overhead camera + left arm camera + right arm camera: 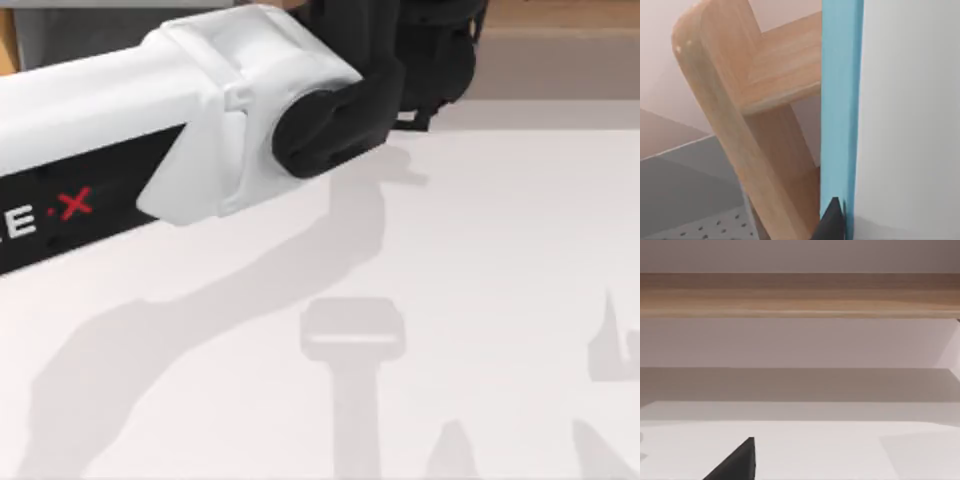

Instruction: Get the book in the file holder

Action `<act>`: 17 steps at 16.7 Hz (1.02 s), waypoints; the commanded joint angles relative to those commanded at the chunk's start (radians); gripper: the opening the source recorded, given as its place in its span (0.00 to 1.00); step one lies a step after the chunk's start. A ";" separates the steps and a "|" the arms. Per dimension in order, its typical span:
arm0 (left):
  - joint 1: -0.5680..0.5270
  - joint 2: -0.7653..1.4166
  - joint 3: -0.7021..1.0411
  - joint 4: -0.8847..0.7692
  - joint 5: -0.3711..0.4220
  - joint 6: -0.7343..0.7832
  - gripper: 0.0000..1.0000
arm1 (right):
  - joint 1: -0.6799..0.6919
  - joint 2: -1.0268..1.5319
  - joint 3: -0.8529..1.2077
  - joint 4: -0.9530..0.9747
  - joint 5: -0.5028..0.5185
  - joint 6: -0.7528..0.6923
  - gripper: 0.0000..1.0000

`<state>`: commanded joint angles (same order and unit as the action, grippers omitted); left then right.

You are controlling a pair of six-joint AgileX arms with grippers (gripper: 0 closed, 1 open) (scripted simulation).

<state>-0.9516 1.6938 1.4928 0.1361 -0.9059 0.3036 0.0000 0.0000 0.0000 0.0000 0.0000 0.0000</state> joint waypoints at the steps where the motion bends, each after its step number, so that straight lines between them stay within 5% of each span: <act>1: 0.048 -0.072 -0.066 0.022 0.001 0.039 0.00 | 0.000 0.000 0.000 0.000 0.000 0.000 1.00; 10: 0.607 -0.350 -0.642 0.214 0.082 0.478 0.00 | 0.000 0.000 0.000 0.000 0.000 0.000 1.00; 17: 0.839 -0.217 -0.885 0.389 0.310 0.868 0.00 | 0.000 0.000 0.000 0.000 0.000 0.000 1.00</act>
<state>-0.1126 1.4766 0.6078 0.5251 -0.5959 1.1719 0.0000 0.0000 0.0000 0.0000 0.0000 0.0000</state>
